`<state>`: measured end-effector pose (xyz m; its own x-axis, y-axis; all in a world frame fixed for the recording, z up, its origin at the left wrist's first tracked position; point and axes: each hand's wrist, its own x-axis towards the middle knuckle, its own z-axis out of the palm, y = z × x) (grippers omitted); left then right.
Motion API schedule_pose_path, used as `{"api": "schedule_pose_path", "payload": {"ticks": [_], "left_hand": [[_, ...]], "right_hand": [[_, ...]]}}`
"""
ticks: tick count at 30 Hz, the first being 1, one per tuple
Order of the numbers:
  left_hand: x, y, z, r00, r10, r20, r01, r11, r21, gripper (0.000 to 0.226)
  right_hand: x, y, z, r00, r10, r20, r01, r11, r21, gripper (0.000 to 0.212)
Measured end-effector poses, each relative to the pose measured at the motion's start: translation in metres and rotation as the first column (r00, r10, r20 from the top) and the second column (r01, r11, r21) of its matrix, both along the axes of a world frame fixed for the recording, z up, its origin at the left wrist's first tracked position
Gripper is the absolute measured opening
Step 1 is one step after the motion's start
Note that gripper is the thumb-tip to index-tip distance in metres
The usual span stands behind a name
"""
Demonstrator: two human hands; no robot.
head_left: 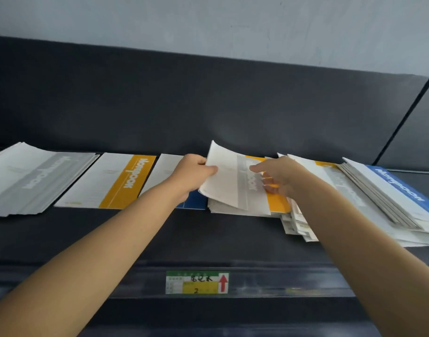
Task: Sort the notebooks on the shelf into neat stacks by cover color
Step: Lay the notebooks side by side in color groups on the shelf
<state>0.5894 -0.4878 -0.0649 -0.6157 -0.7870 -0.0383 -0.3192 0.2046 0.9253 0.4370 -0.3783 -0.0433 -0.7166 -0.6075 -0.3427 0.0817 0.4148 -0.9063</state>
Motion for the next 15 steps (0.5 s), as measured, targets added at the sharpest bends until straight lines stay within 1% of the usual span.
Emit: {"api": "schedule_pose_path", "payload": {"ticks": [2, 3, 4, 7, 10, 12, 15], "left_hand": [[0.003, -0.002, 0.003, 0.999, 0.022, -0.026, -0.021, 0.998, 0.062, 0.019], [0.006, -0.005, 0.004, 0.999, 0.033, -0.040, -0.030, 0.996, 0.088, 0.020], [0.010, -0.008, 0.005, 0.997, 0.048, -0.058, -0.042, 0.993, 0.106, 0.022], [0.026, -0.019, 0.012, 0.987, 0.095, -0.128, -0.085, 0.993, 0.083, 0.026], [0.053, -0.032, 0.019, 0.982, 0.097, -0.162, -0.095, 0.995, 0.019, 0.036], [0.077, -0.043, 0.023, 0.979, 0.113, -0.169, -0.115, 0.993, -0.003, 0.038], [0.121, -0.068, 0.027, 0.978, 0.154, -0.138, -0.160, 0.987, -0.035, 0.039]], "right_hand": [[-0.002, -0.004, -0.001, 0.999, 0.002, 0.047, 0.001, 0.998, -0.058, 0.015], [-0.002, -0.005, -0.001, 0.997, 0.005, 0.081, 0.004, 0.995, -0.104, 0.012], [-0.003, -0.008, -0.002, 0.996, 0.005, 0.092, 0.007, 0.991, -0.137, 0.015], [0.006, -0.019, -0.003, 1.000, 0.026, -0.006, -0.026, 0.992, -0.127, 0.014], [0.029, -0.037, 0.001, 0.997, 0.074, -0.006, -0.074, 0.982, -0.172, 0.013], [0.051, -0.054, 0.005, 0.995, 0.087, -0.038, -0.093, 0.977, -0.192, 0.012], [0.092, -0.086, 0.010, 0.987, 0.098, -0.124, -0.121, 0.974, -0.192, 0.019]]}}
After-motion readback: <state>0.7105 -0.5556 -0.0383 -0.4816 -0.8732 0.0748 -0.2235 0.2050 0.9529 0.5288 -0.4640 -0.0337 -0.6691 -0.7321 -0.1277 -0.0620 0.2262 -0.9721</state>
